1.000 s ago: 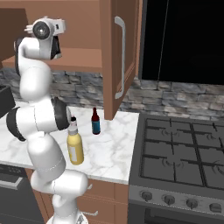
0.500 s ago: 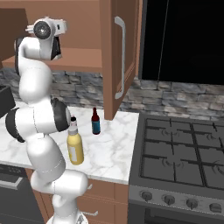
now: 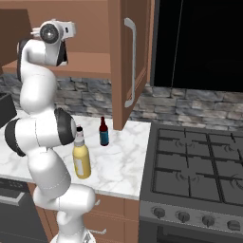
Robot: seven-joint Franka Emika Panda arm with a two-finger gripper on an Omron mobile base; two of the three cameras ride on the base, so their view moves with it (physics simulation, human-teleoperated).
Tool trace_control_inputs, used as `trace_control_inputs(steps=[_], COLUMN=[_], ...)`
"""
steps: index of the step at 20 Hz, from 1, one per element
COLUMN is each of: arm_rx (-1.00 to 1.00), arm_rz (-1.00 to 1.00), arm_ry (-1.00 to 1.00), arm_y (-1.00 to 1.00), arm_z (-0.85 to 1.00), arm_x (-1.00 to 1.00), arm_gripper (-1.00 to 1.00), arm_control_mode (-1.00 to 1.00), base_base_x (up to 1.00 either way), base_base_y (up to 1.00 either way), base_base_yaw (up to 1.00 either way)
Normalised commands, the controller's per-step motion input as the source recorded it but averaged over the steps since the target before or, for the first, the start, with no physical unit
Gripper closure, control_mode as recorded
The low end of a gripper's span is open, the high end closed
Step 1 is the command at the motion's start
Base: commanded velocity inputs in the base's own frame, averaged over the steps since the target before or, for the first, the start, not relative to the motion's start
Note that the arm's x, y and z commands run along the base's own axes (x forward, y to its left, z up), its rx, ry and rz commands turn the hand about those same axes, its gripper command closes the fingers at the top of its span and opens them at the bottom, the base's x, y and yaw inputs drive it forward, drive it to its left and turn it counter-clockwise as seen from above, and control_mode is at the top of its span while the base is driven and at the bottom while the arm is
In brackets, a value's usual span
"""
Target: Sort all alcoholic drinks to one cabinet, and non-alcoholic drinks to the other.
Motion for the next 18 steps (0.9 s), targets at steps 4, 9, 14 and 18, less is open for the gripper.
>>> trace_control_inputs(steps=[4,9,14,18], arm_rx=[0.0,0.0,0.0,0.0], arm_rz=[0.0,0.0,0.0,0.0], arm_ry=[0.0,0.0,0.0,0.0], arm_y=[-0.04,-0.06,-0.06,-0.13], arm_z=[0.0,0.0,0.0,0.0], arm_x=[0.0,-0.07,-0.37,-0.41], arm_gripper=[-1.0,-1.0,-1.0,-1.0], arm_control_mode=[-1.0,-1.0,-1.0,-1.0], base_base_x=[0.0,0.0,0.0,0.0], base_base_y=[0.0,0.0,0.0,0.0], base_base_yaw=[0.0,0.0,0.0,0.0])
